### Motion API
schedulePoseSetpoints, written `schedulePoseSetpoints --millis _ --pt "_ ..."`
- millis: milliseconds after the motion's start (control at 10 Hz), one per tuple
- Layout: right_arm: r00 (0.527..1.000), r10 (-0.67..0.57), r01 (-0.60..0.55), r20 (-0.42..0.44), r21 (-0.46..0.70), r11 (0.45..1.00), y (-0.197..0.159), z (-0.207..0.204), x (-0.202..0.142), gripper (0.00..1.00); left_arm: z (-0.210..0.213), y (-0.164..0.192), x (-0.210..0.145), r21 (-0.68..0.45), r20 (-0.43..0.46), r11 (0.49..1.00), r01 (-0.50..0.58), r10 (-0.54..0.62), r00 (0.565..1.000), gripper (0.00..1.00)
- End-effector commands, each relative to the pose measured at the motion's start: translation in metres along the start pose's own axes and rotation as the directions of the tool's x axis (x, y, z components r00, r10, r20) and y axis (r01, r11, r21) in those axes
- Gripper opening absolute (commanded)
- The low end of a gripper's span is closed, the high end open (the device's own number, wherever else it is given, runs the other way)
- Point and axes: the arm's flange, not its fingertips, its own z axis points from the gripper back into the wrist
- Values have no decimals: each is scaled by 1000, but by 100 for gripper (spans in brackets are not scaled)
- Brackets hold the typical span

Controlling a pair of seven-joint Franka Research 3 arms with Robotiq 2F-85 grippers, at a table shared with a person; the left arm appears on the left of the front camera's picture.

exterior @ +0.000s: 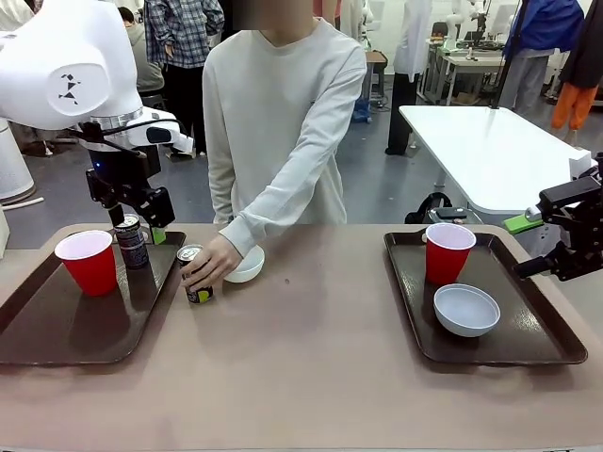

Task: Prepare tableware on both trays.
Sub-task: Pick up a Picnic Bowl from the table and place it on a Handle tray.

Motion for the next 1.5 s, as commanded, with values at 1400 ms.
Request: schedulePoseSetpoints --millis 1400 --pt "1000 18 -18 2 26 1000 -1 -2 0 95 -12 -4 51 29 -23 990 -137 138 990 100"
